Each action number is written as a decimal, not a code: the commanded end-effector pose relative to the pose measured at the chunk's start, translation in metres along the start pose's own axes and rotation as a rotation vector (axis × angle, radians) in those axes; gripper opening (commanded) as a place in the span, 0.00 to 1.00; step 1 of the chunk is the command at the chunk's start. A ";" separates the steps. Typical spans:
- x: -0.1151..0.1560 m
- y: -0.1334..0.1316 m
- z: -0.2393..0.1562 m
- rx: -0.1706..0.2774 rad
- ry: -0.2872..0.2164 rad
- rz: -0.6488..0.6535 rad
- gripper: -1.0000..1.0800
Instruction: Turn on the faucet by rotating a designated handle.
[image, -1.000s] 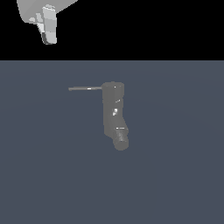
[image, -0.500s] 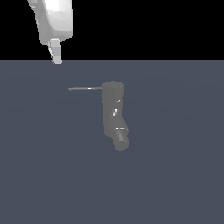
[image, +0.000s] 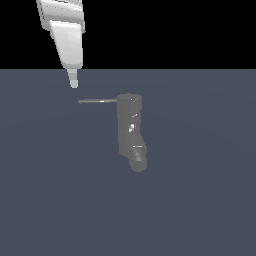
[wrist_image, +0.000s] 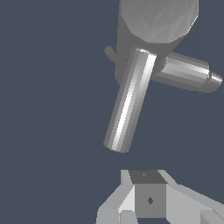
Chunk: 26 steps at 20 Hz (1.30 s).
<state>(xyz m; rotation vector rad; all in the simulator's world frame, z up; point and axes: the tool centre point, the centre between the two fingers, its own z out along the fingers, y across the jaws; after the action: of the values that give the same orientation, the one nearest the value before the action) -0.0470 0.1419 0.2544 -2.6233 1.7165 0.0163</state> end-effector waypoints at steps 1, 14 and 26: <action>0.005 -0.011 0.010 0.001 0.002 0.048 0.00; 0.034 -0.051 0.047 0.001 0.012 0.240 0.00; 0.040 -0.057 0.053 0.002 0.012 0.274 0.00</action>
<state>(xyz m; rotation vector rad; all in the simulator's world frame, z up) 0.0218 0.1281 0.2004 -2.3668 2.0670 -0.0001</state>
